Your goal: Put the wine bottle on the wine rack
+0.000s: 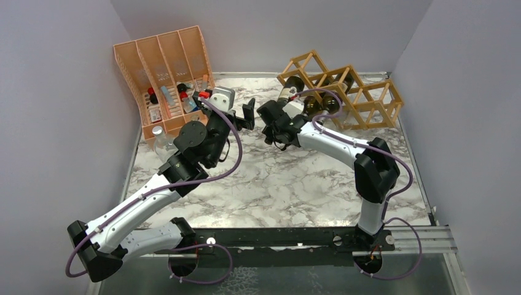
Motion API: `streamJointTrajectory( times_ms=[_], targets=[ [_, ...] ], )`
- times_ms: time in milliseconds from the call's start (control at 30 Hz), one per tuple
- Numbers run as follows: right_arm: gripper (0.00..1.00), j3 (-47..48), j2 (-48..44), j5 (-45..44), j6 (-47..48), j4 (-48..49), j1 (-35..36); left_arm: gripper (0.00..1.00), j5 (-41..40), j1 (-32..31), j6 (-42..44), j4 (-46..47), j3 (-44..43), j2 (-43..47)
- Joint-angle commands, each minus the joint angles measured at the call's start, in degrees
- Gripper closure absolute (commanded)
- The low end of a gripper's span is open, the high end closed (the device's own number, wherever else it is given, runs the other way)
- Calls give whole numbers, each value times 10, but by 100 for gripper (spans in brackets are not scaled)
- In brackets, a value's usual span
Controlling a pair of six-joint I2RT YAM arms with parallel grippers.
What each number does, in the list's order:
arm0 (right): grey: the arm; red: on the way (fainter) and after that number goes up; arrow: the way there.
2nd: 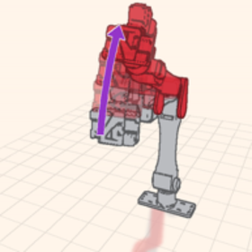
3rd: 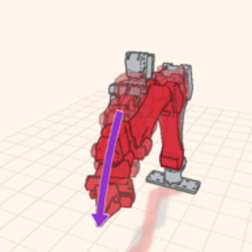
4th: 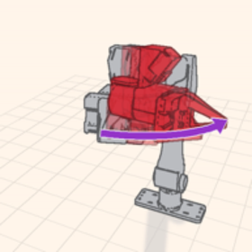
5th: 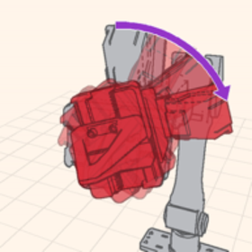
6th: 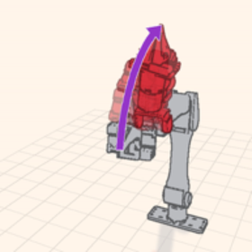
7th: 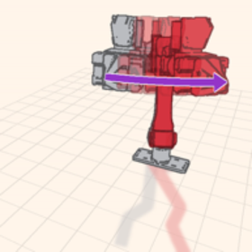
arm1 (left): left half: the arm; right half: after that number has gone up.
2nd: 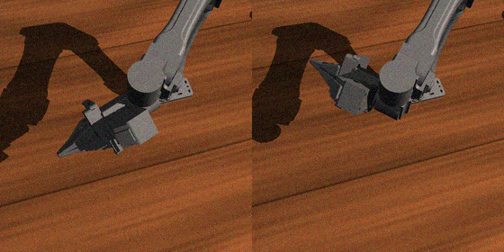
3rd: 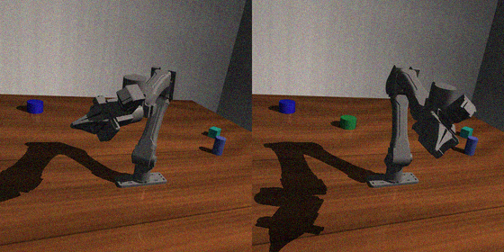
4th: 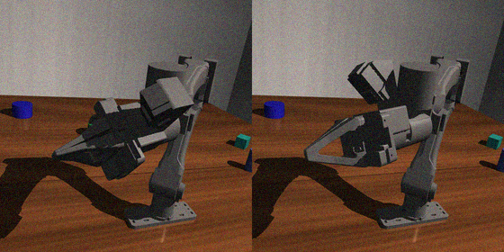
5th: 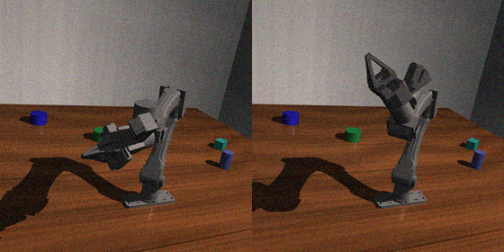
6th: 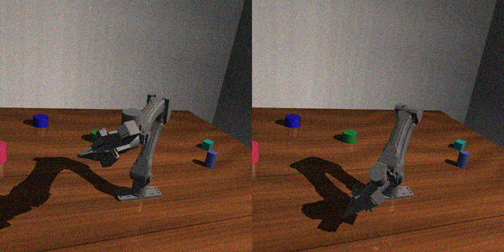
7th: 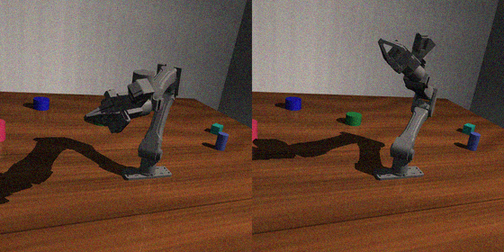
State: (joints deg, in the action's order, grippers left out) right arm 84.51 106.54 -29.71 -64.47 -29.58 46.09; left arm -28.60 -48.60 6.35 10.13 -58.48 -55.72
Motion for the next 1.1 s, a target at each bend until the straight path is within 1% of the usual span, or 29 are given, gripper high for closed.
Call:
streamJointTrajectory(
  times_ms=[0, 300, 600, 700, 900, 1067],
  targets=[
    [99, 46, 12, -32, -15, 29, -14, 1, -14, 2, 2, 3, -12, -3],
    [99, 104, 61, -37, -8, 31, -43, 1, -5, 1, -8, 4, -33, -11],
    [99, 144, 101, -47, -14, 52, -76, 1, -5, 2, -7, -4, -33, -11],
    [95, 154, 116, -36, -19, 57, -91, 1, -4, 2, -7, 0, -31, -11],
    [82, 180, 138, -19, -15, 61, -117, 1, -5, 2, 4, -4, -31, -18],
    [72, 233, 170, -4, -8, 22, -130, 1, -1, 3, 9, -6, -31, -23]
  ],
)
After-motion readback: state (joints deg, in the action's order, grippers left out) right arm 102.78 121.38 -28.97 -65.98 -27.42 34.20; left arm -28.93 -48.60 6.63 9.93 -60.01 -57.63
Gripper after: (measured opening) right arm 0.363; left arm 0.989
